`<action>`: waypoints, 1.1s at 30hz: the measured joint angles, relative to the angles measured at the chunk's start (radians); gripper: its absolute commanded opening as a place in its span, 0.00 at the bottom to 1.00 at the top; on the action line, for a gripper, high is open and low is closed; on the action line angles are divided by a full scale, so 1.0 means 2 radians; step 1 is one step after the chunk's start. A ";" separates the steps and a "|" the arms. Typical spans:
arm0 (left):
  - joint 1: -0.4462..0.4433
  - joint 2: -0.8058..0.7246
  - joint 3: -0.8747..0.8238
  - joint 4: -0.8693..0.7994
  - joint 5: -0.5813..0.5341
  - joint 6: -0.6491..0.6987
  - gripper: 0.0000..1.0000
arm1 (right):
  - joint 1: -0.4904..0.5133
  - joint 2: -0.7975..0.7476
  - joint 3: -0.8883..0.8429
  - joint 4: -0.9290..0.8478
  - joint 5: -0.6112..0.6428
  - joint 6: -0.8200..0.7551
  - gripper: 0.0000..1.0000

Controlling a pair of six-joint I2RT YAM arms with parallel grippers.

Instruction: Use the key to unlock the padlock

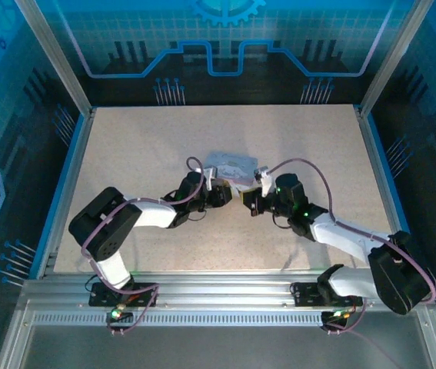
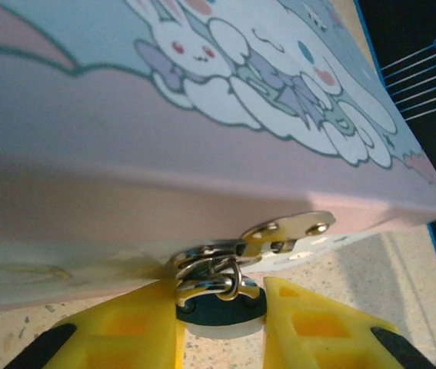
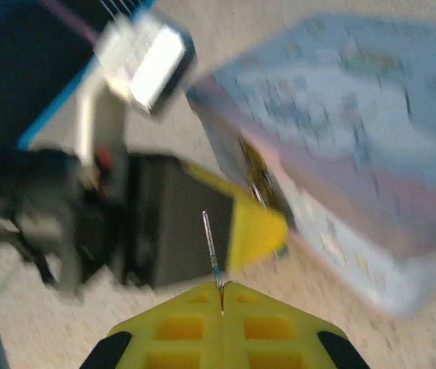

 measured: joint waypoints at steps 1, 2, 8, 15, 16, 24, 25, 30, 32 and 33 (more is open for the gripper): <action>0.000 -0.006 0.000 -0.003 0.000 -0.003 0.27 | 0.002 -0.001 -0.011 -0.002 0.005 -0.006 0.00; 0.000 -0.011 -0.001 -0.006 0.000 -0.006 0.27 | 0.006 -0.001 -0.022 -0.003 0.011 -0.012 0.00; 0.000 -0.033 -0.001 -0.019 0.001 -0.024 0.27 | 0.031 0.039 -0.035 0.016 0.033 -0.037 0.00; 0.000 -0.042 -0.001 -0.047 0.002 -0.036 0.27 | 0.036 0.062 -0.038 0.070 0.059 -0.057 0.00; 0.000 -0.043 -0.001 -0.051 0.002 -0.037 0.27 | 0.036 0.064 -0.038 0.077 0.061 -0.060 0.00; -0.002 -0.049 -0.001 -0.068 0.004 -0.042 0.27 | 0.036 0.100 -0.038 0.111 0.067 -0.073 0.00; -0.002 -0.049 -0.001 -0.069 0.004 -0.043 0.27 | 0.036 0.104 -0.038 0.114 0.068 -0.074 0.00; -0.003 -0.049 -0.001 -0.072 0.006 -0.049 0.27 | 0.036 0.121 -0.038 0.128 0.068 -0.074 0.00; -0.003 -0.049 -0.001 -0.072 0.006 -0.051 0.27 | 0.036 0.125 -0.038 0.134 0.066 -0.074 0.00; -0.003 -0.049 -0.001 -0.072 0.005 -0.051 0.27 | 0.036 0.127 -0.038 0.137 0.066 -0.075 0.00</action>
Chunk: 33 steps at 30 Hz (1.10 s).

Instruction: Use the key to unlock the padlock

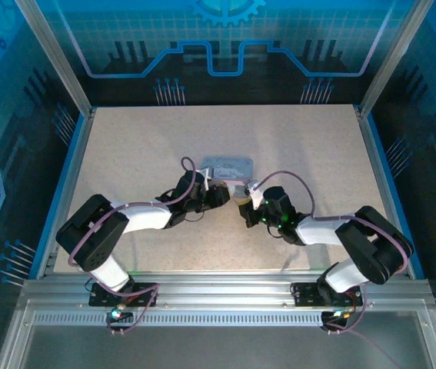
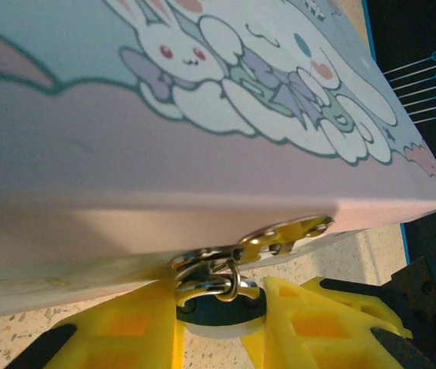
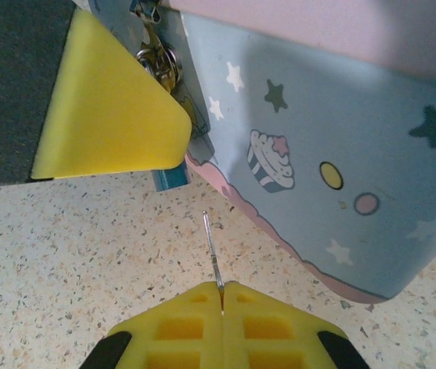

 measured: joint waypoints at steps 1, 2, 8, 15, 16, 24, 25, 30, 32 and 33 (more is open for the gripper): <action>0.000 0.000 0.000 0.000 0.000 0.000 0.27 | 0.000 0.001 0.000 0.003 0.000 0.000 0.00; 0.000 0.000 0.000 0.000 0.000 0.000 0.27 | 0.000 0.003 0.000 0.006 -0.001 0.000 0.00; 0.000 0.000 0.000 0.000 0.000 -0.001 0.27 | 0.000 0.004 0.000 0.020 -0.004 0.000 0.00; 0.000 0.000 0.000 0.000 0.000 -0.001 0.28 | 0.000 0.013 0.000 0.034 -0.008 0.000 0.00; 0.000 0.000 0.000 0.000 0.000 -0.001 0.28 | 0.000 0.014 0.000 0.035 -0.008 0.000 0.00; 0.000 0.000 0.000 0.000 0.000 -0.001 0.28 | 0.000 0.014 -0.010 0.041 -0.010 0.000 0.00; 0.000 0.000 0.000 0.000 0.000 -0.001 0.28 | 0.000 0.014 -0.012 0.041 -0.010 0.000 0.00; 0.000 0.000 0.000 0.000 -0.002 -0.002 0.28 | 0.002 0.014 -0.015 0.043 -0.016 0.000 0.00; 0.000 0.000 0.000 0.000 -0.003 -0.002 0.28 | 0.003 0.014 -0.016 0.045 -0.018 0.000 0.00; 0.000 0.000 0.000 0.000 -0.004 -0.002 0.28 | 0.003 0.014 -0.017 0.047 -0.019 0.000 0.00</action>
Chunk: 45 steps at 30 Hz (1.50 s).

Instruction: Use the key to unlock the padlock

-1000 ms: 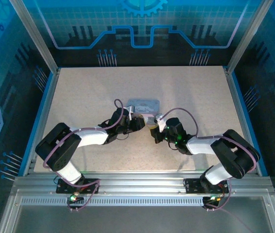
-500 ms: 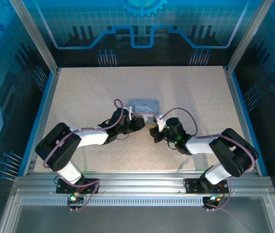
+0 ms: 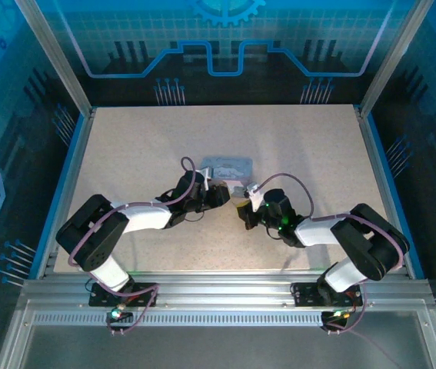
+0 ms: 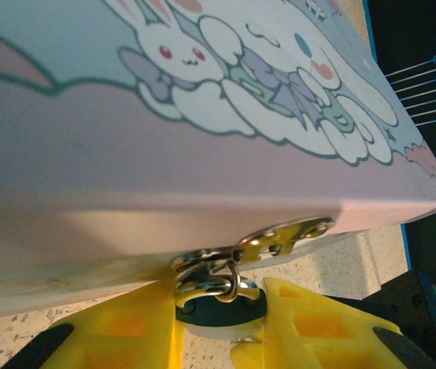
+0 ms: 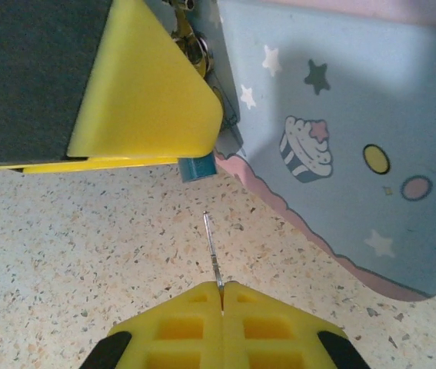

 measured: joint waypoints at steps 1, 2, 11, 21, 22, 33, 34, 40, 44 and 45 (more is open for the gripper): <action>0.000 0.000 0.000 0.000 0.000 0.000 0.28 | 0.000 0.000 -0.001 0.001 0.000 0.000 0.00; 0.000 0.000 0.000 0.000 0.000 0.000 0.28 | 0.000 0.000 -0.001 0.001 0.000 0.000 0.00; 0.000 0.000 0.000 0.000 0.000 0.000 0.28 | 0.000 -0.012 -0.010 0.005 0.000 0.000 0.00; 0.000 0.000 0.000 0.000 0.000 0.000 0.28 | 0.000 -0.039 -0.013 0.009 -0.005 0.000 0.00; 0.000 0.000 0.000 0.000 0.000 0.000 0.28 | 0.000 -0.040 -0.013 0.009 -0.006 0.000 0.00; 0.000 0.000 0.000 0.000 0.000 0.000 0.28 | 0.000 -0.023 -0.013 0.009 -0.008 0.002 0.00; 0.000 0.000 0.000 0.000 0.000 0.000 0.28 | 0.000 -0.023 -0.013 0.009 -0.008 0.003 0.00; 0.000 0.000 0.000 0.000 0.000 0.000 0.28 | 0.000 -0.021 -0.013 0.009 -0.008 0.004 0.00; 0.000 0.000 0.000 0.000 0.000 0.000 0.28 | 0.000 -0.019 -0.010 0.009 -0.007 0.004 0.00; 0.000 0.000 0.000 0.000 0.000 0.000 0.28 | 0.000 -0.018 -0.009 0.009 -0.007 0.004 0.00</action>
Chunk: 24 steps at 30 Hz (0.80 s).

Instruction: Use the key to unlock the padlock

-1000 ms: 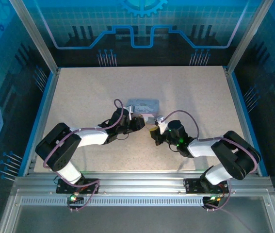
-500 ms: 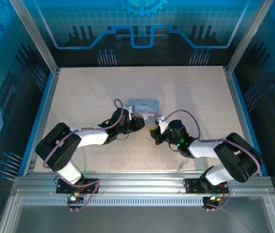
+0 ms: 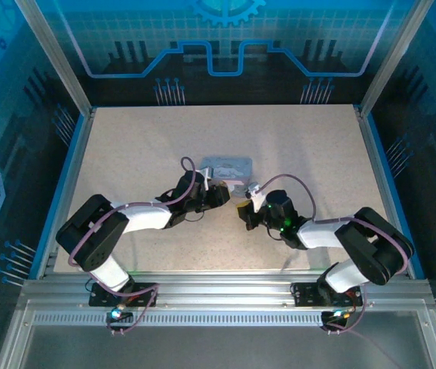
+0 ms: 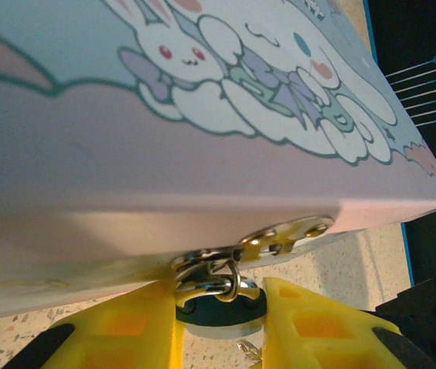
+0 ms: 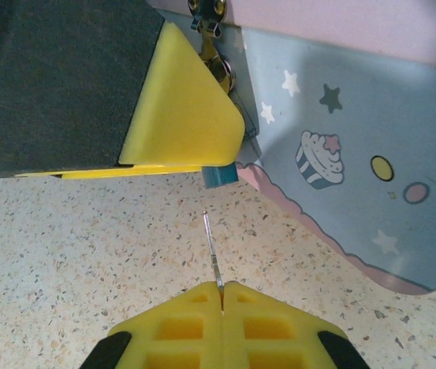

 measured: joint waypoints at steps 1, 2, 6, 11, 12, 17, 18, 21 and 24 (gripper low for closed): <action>0.000 0.000 0.000 0.000 0.000 0.000 0.27 | 0.000 0.001 0.002 0.000 0.000 0.000 0.00; 0.000 0.000 0.000 0.000 0.000 0.000 0.28 | 0.000 0.002 0.003 0.000 0.000 0.000 0.00; 0.000 0.000 0.000 0.000 0.000 0.000 0.28 | 0.000 0.004 0.008 0.000 0.000 0.000 0.00; -0.002 0.000 0.000 0.000 0.000 0.000 0.28 | 0.000 0.006 0.013 0.000 0.000 0.000 0.00; -0.002 0.000 0.000 0.000 0.000 0.000 0.28 | 0.000 0.007 0.014 0.000 0.000 0.000 0.00; -0.004 0.000 0.000 0.000 0.000 0.000 0.27 | 0.001 0.015 0.019 0.000 0.000 0.000 0.00; -0.004 0.000 0.000 0.000 0.000 0.000 0.27 | 0.001 0.016 0.019 0.000 0.000 0.000 0.00; -0.004 0.000 0.000 0.000 0.000 0.000 0.28 | 0.002 0.018 0.019 0.000 0.000 0.000 0.00; -0.004 0.000 0.000 0.000 0.000 0.000 0.28 | 0.002 0.018 0.019 0.000 0.000 0.000 0.00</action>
